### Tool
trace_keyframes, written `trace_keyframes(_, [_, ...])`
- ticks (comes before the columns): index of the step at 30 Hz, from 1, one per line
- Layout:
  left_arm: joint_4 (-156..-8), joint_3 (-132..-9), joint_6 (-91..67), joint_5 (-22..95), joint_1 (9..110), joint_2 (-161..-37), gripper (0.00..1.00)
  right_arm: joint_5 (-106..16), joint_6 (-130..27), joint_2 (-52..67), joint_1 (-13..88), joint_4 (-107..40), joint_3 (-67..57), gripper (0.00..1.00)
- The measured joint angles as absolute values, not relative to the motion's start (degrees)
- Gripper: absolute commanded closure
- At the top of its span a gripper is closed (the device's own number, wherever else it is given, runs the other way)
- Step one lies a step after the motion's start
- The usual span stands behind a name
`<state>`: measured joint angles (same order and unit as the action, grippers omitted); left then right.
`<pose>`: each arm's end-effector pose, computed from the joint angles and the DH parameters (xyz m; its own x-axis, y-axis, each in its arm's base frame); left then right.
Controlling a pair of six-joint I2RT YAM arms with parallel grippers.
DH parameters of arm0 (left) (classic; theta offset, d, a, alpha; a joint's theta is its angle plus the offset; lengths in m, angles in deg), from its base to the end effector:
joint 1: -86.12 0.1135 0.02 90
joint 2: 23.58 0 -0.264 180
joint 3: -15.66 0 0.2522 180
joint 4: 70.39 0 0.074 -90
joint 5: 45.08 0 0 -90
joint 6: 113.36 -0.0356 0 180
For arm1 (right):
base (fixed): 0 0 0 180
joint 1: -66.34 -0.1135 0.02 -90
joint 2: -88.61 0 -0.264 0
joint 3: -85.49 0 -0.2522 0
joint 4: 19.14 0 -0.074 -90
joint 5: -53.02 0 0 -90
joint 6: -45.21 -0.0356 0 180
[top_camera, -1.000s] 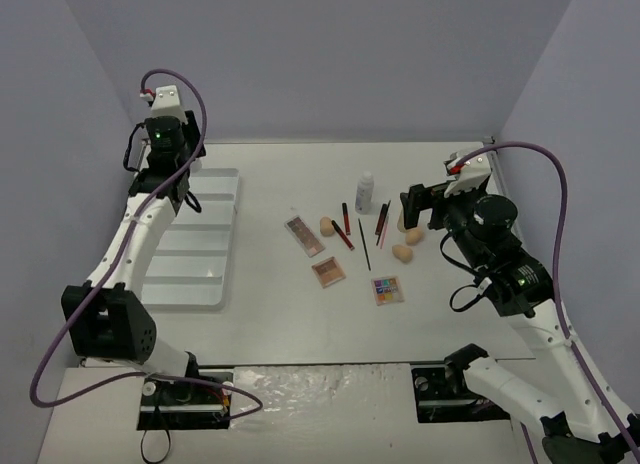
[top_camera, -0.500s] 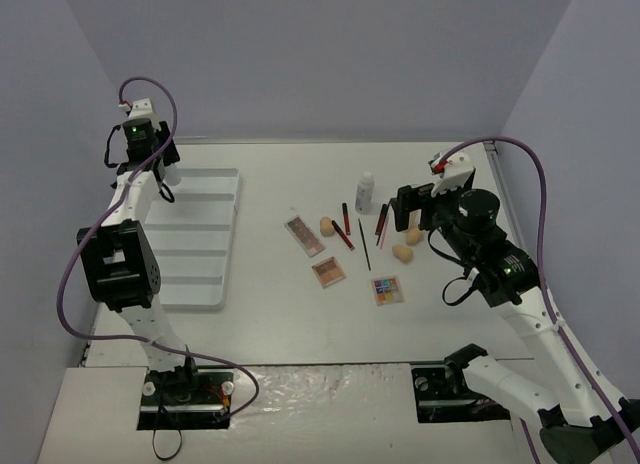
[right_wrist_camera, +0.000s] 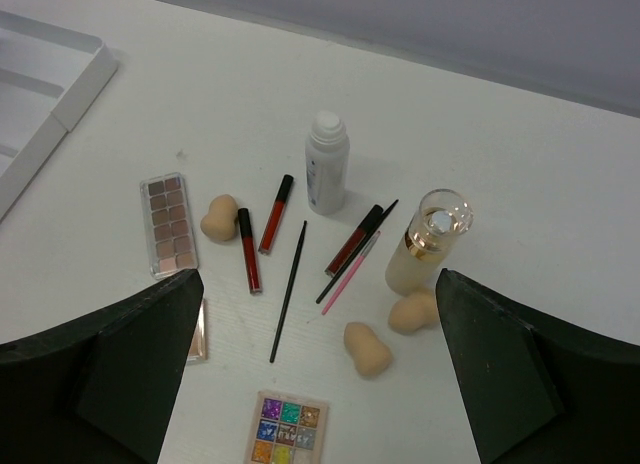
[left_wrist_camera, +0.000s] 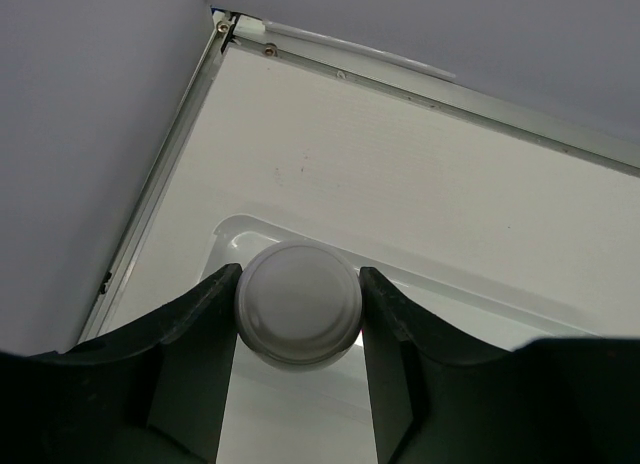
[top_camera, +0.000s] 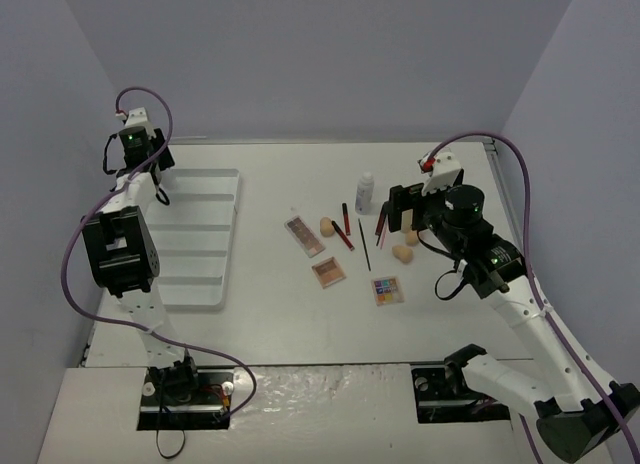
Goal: Organize the makeup
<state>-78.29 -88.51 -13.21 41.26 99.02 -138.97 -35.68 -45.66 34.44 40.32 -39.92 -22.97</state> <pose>0.4724 0.1059 0.2671 -0.2854 -0.2458 -0.9264 -0.2177 0.9579 -0.1871 0.1941 0.0938 0.3963 -0.0598 -0.0123 -0.9981 -0.4174 0.9086 0.0138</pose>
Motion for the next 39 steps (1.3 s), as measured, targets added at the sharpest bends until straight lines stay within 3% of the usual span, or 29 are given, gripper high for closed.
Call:
trace_keyframes(10, [-75.02,-88.51,-13.21,40.62,100.85,-142.20,1.00,-35.78,-46.96,32.84,40.32,-39.86,-22.97,0.00])
trace_keyframes(21, [-72.50,-88.51,-13.21,39.81,100.86,-143.48,0.89,-35.78,-47.79,32.84,40.32,-39.71,-22.99,0.00])
trace_keyframes(26, [-71.83,-88.51,-13.20,39.82,100.86,-143.81,0.70,-35.78,-48.06,33.07,40.32,-39.62,-23.10,0.00])
trace_keyframes(31, [-71.83,-88.51,-13.23,39.88,100.86,-143.81,0.41,-35.78,-48.24,34.06,40.32,-39.57,-23.75,0.00])
trace_keyframes(34, [-71.81,-88.51,-13.21,39.93,100.86,-143.81,0.17,-35.78,-48.24,34.72,40.32,-39.54,-23.77,0.00])
trace_keyframes(39, [-71.73,-86.96,-13.62,40.06,100.86,-142.75,0.03,-35.81,-48.26,35.53,40.32,-39.55,-23.77,0.00])
